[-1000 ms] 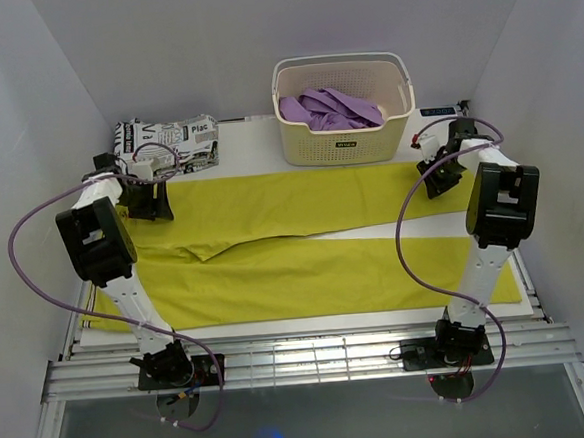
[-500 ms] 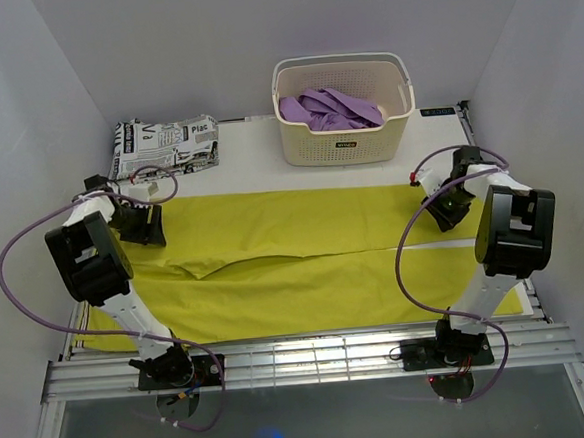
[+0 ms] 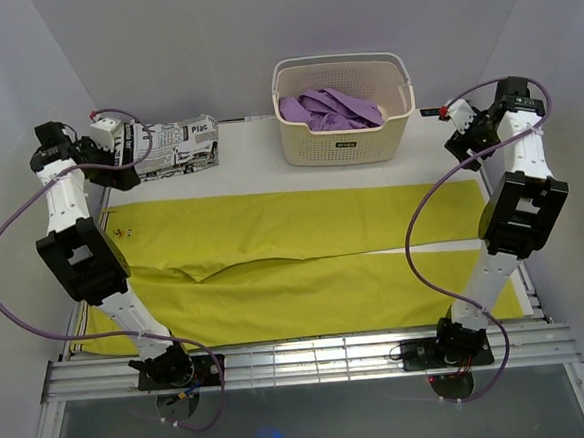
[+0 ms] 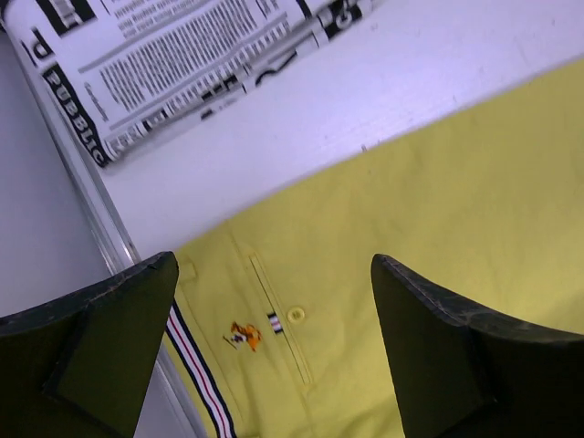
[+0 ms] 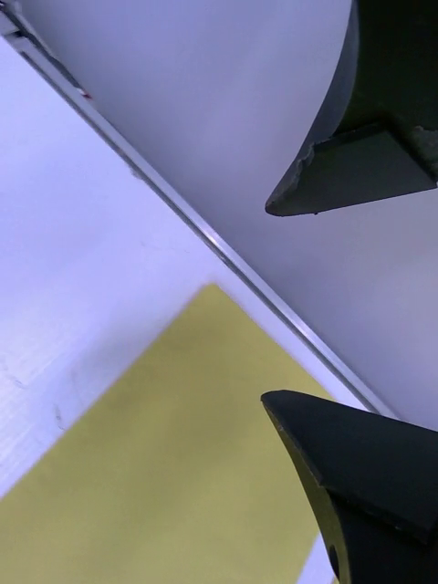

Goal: Fold and stack the trousers
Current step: Flatten the trousers out, then fold the trousers

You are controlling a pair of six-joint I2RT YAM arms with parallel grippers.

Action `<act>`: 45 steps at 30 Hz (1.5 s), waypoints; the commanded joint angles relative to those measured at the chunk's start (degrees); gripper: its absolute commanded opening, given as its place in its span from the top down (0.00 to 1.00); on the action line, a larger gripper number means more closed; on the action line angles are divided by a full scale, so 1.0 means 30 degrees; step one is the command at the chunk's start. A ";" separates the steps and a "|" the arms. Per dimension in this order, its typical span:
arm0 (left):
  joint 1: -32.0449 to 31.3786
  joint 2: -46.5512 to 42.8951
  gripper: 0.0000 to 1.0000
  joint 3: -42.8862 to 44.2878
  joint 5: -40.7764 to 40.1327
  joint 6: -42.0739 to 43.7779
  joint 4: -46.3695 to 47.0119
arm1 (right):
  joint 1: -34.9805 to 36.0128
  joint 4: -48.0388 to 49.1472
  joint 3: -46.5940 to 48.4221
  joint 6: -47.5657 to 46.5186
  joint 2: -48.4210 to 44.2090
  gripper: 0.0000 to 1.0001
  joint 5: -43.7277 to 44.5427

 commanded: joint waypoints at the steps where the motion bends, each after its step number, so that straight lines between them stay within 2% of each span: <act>1: 0.0690 0.1154 0.02 0.0994 0.2735 -0.1413 0.1110 | -0.0244 -0.2261 0.2268 -0.2619 0.2857 0.19 -0.2005; 5: 0.1539 0.1301 0.02 0.1024 0.4671 -0.4457 0.3656 | -0.0830 -0.2909 0.4148 -0.3057 0.4797 0.20 -0.3501; 9: 0.2419 0.2207 0.02 0.1931 0.8386 -0.6218 0.3136 | -0.1241 -0.2937 0.5259 -0.3380 0.6438 0.16 -0.4351; 13: 0.2450 0.2590 0.02 0.2109 0.9478 -0.6338 0.2608 | -0.1417 -0.1916 0.5496 -0.2593 0.8225 0.11 -0.4674; 17: 0.2450 0.2620 0.03 0.2342 0.8895 -0.6193 0.2314 | -0.1475 -0.2056 0.5995 -0.2502 0.9632 0.12 -0.4587; 20: 0.2450 0.2824 0.03 0.3102 0.7902 -0.6105 0.2169 | -0.1475 -0.2934 0.5413 -0.3231 1.0278 0.21 -0.4121; 23: 0.2450 0.4019 0.03 0.5091 0.6846 -0.5057 0.0771 | -0.1476 -0.3288 0.3923 -0.3847 1.0338 0.34 -0.3651; 24: 0.2450 0.4490 0.03 0.5851 0.6639 -0.4586 0.0211 | -0.1475 -0.3550 0.3567 -0.4256 1.0280 0.43 -0.3418; 26: 0.2450 0.5486 0.04 0.8158 0.6170 -0.3735 -0.1193 | -0.1475 -0.3990 0.3039 -0.4668 1.0103 0.50 -0.3182; 29: 0.2450 0.6807 0.04 0.9779 0.5086 -0.2358 -0.2077 | -0.1476 -0.5191 0.2802 -0.5343 0.9782 0.68 -0.2918; 30: 0.2421 0.6955 0.04 0.9755 0.4591 -0.1513 -0.2138 | -0.1504 -0.5281 0.2744 -0.5431 0.9665 0.81 -0.2859; 32: 0.2304 0.6927 0.04 0.9435 0.4002 -0.0397 -0.2197 | -0.1475 -0.5574 0.2685 -0.5548 0.9080 0.91 -0.2800; 37: 0.2245 0.6810 0.09 0.7882 0.2918 0.2444 -0.2110 | -0.1475 -0.6042 0.3034 -0.5725 0.7178 0.92 -0.3999; 45: 0.2274 0.6985 0.17 0.7500 0.3062 0.5436 -0.2080 | -0.1505 -0.6309 0.2892 -0.5959 0.4483 0.92 -0.4675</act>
